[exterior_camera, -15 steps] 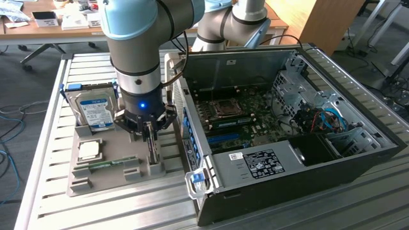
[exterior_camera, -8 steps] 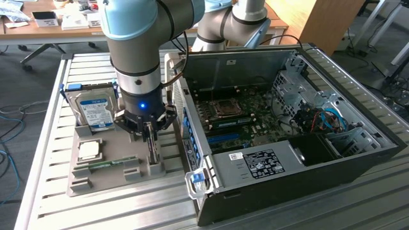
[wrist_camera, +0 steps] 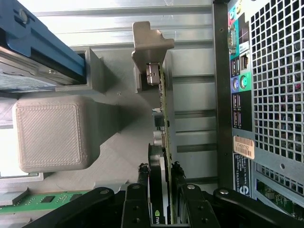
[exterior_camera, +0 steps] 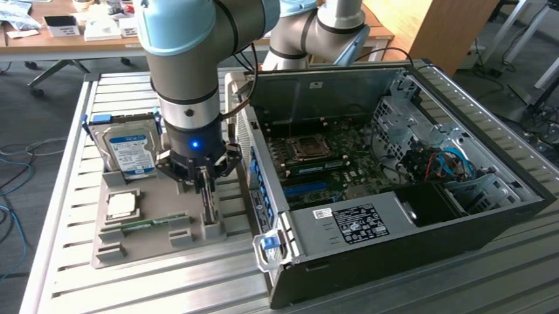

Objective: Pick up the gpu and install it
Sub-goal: 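Pick up the gpu and move the gpu toward the slot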

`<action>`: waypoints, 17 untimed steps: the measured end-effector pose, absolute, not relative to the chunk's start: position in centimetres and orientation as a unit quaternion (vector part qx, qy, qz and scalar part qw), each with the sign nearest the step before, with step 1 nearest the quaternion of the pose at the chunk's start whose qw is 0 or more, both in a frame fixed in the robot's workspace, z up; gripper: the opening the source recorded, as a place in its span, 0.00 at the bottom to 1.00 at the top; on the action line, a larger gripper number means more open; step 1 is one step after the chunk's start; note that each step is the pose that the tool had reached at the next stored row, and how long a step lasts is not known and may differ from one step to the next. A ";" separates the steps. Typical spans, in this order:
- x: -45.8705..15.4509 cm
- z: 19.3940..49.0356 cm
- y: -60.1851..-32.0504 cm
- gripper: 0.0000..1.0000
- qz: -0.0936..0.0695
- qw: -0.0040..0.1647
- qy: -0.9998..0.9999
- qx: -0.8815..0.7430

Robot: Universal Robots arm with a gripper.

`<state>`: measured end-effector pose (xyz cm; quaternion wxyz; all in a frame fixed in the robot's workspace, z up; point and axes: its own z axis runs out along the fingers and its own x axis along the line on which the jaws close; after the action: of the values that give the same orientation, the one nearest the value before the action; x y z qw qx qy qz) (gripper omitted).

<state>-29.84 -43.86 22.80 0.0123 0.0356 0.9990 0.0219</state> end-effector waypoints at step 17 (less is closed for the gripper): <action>-29.8 22.8 -43.9 0.33 0.022 0.012 0.999 0.034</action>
<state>-29.85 -43.93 22.80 0.0122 0.0336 0.9991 0.0219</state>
